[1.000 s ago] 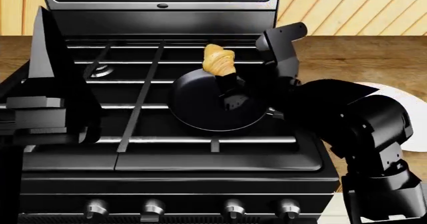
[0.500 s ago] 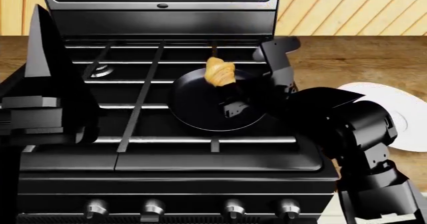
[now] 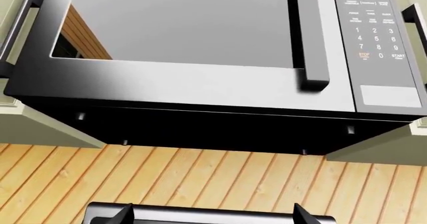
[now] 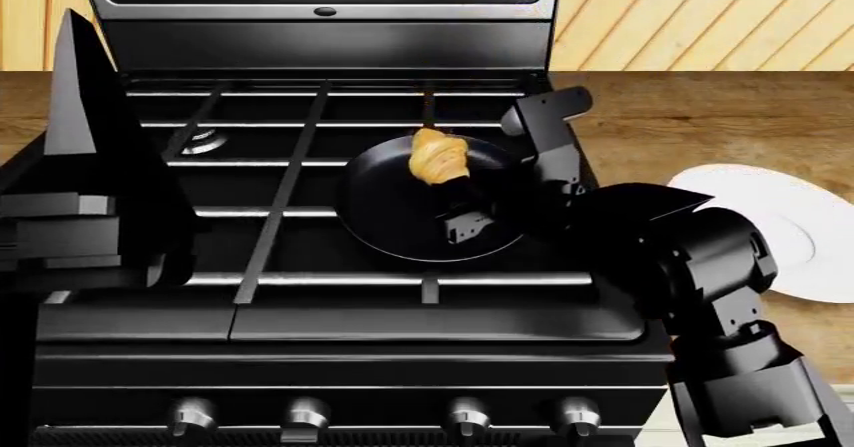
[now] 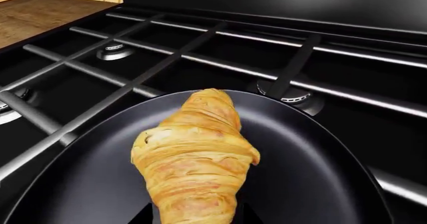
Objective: Pick the croissant and place it on the pan. Then turn on the stove to warm the croissant.
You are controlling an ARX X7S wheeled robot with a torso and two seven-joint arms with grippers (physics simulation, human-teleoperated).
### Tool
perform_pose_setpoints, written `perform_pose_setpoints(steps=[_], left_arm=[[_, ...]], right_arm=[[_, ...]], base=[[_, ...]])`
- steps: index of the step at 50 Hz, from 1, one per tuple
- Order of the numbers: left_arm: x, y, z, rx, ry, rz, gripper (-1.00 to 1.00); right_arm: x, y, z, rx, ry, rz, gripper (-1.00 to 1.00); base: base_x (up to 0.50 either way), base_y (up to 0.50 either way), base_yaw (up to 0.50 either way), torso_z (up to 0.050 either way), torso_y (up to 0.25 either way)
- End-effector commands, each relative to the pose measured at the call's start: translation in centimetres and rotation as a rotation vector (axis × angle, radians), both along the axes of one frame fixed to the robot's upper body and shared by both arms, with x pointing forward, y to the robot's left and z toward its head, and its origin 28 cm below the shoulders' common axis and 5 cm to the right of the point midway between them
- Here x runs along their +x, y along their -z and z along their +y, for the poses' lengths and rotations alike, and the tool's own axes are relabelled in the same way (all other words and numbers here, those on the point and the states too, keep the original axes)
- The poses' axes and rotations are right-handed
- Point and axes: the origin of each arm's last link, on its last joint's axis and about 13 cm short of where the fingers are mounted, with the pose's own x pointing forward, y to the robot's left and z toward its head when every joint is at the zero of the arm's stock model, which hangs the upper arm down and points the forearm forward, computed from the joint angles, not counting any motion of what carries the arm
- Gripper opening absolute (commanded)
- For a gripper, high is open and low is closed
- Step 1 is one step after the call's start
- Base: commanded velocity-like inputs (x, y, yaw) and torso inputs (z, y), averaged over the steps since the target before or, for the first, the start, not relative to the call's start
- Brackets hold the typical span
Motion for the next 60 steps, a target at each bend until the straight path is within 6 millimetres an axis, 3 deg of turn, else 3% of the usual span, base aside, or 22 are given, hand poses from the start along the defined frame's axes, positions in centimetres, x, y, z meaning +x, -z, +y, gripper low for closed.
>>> perform_pose_setpoints(steps=[1, 5, 6, 27, 45, 48, 49, 50, 60], left_arm=[[0.0, 0.0, 0.0, 0.000, 0.001, -0.001, 1.00], [0.0, 0.0, 0.0, -0.001, 0.000, 0.000, 1.00], [0.0, 0.0, 0.1, -0.001, 0.000, -0.002, 1.00], [0.0, -0.1, 0.0, 0.003, 0.006, -0.002, 1.00], [0.0, 0.0, -0.1, 0.007, 0.011, 0.004, 1.00], [0.0, 0.0, -0.1, 0.007, 0.012, 0.006, 1.00], [0.0, 0.0, -0.2, 0.012, 0.013, 0.005, 1.00], [0.0, 0.0, -0.2, 0.013, 0.013, 0.007, 1.00], [0.0, -0.1, -0.2, 0.014, 0.019, 0.002, 1.00]], right_arm=[[0.0, 0.2, 0.0, -0.005, -0.002, 0.003, -1.00], [0.1, 0.3, 0.0, -0.012, 0.005, 0.011, -1.00], [0.0, 0.3, 0.0, -0.013, 0.005, 0.010, 1.00], [-0.1, -0.5, 0.1, 0.003, -0.004, -0.062, 1.00], [-1.9, -7.2, -0.3, 0.036, -0.001, -0.244, 1.00], [-2.5, -8.3, -0.4, 0.041, -0.004, -0.279, 1.00], [-5.2, -11.0, -0.9, 0.100, 0.016, -0.359, 1.00], [-6.3, -11.6, -0.7, 0.107, 0.004, -0.411, 1.00], [-9.7, -13.6, -1.3, 0.122, 0.016, -0.502, 1.00]], base=[[0.00, 0.00, 0.00, 0.000, 0.000], [0.00, 0.00, 0.00, 0.000, 0.000], [0.00, 0.00, 0.00, 0.000, 0.000], [0.00, 0.00, 0.00, 0.000, 0.000], [0.00, 0.00, 0.00, 0.000, 0.000], [0.00, 0.00, 0.00, 0.000, 0.000], [0.00, 0.00, 0.00, 0.000, 0.000], [0.00, 0.00, 0.00, 0.000, 0.000], [0.00, 0.00, 0.00, 0.000, 0.000]])
